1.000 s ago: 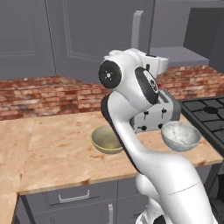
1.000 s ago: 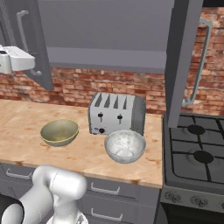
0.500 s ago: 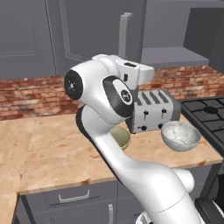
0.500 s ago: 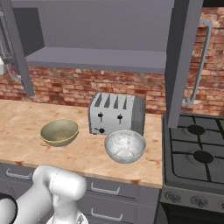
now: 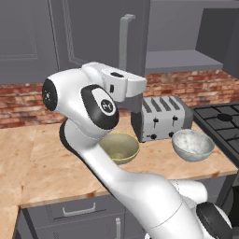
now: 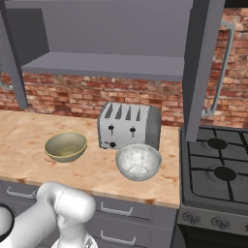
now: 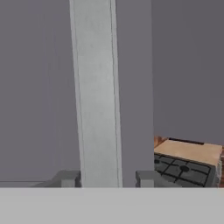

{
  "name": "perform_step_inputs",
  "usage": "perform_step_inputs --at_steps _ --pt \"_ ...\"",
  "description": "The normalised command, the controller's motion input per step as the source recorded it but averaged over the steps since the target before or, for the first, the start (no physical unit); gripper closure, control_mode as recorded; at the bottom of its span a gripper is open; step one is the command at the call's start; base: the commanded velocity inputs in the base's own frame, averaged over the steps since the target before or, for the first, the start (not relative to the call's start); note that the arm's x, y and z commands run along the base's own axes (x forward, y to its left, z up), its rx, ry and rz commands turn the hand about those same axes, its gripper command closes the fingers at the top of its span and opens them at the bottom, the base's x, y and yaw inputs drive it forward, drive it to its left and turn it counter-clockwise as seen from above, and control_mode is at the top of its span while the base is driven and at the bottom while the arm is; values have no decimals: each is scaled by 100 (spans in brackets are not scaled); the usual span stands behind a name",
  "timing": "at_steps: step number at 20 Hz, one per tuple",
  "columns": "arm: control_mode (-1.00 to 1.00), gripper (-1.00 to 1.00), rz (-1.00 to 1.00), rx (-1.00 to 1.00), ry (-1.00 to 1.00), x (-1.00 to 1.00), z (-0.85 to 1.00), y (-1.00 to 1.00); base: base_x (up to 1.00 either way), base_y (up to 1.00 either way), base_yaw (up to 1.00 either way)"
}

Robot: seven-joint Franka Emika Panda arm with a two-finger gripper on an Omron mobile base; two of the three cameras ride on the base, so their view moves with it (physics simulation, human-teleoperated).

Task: Open the cabinet. Pick the bowls from the counter and place them in the cabinet. Then close the cabinet.

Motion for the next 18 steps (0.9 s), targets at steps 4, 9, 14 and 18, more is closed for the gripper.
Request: perform_step_inputs --at_steps 4,9,14,18 --pt "-100 -100 -3 0 0 3 -18 15 0 0 0" --pt "-100 -100 -1 0 -10 -12 2 7 0 0 0" --pt "-100 -100 0 3 -17 -53 24 0 0 0 0" --pt "-100 -100 6 13 -1 -31 2 -42 0 0 0"
